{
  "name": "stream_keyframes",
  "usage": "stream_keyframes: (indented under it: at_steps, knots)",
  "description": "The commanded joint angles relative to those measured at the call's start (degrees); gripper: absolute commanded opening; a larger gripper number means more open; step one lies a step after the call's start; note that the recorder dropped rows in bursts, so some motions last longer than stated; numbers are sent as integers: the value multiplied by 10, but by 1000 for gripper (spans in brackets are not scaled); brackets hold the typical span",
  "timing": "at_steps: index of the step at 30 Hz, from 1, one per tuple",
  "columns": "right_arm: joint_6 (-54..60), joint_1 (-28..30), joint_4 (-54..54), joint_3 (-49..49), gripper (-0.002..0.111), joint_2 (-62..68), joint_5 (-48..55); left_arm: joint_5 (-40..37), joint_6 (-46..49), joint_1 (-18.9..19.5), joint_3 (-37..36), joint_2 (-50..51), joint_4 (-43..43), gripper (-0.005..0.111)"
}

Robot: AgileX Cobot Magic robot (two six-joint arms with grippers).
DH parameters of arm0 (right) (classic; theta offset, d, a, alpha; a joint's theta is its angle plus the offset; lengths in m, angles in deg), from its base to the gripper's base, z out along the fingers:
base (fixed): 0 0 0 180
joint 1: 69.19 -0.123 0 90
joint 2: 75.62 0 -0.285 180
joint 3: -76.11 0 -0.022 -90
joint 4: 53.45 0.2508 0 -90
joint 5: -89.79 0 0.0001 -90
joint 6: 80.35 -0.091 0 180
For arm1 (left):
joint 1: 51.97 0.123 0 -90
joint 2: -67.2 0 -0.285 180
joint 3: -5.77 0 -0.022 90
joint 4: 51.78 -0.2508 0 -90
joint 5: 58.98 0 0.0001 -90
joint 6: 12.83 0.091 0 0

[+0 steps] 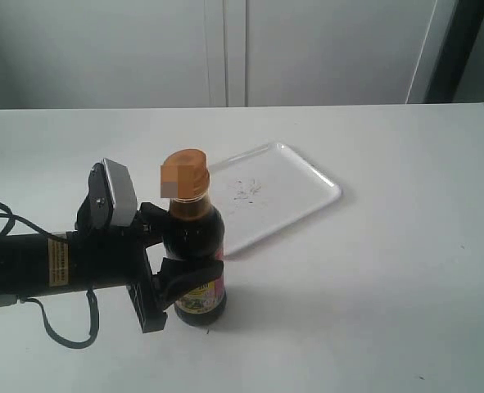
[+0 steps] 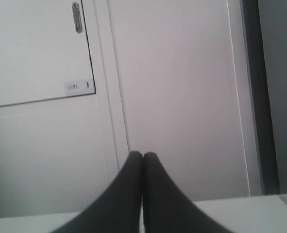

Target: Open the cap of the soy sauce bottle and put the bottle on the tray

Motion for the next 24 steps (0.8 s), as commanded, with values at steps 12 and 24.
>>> stream_keyframes:
  at_steps: [12, 24]
  knots:
    - [-4, 2, -9, 164, 0, 183, -39, 0, 9, -2, -5, -1, -7, 0]
    - [-55, -41, -96, 249, 0, 352, -117, 0, 9, -2, -5, -1, -4, 0]
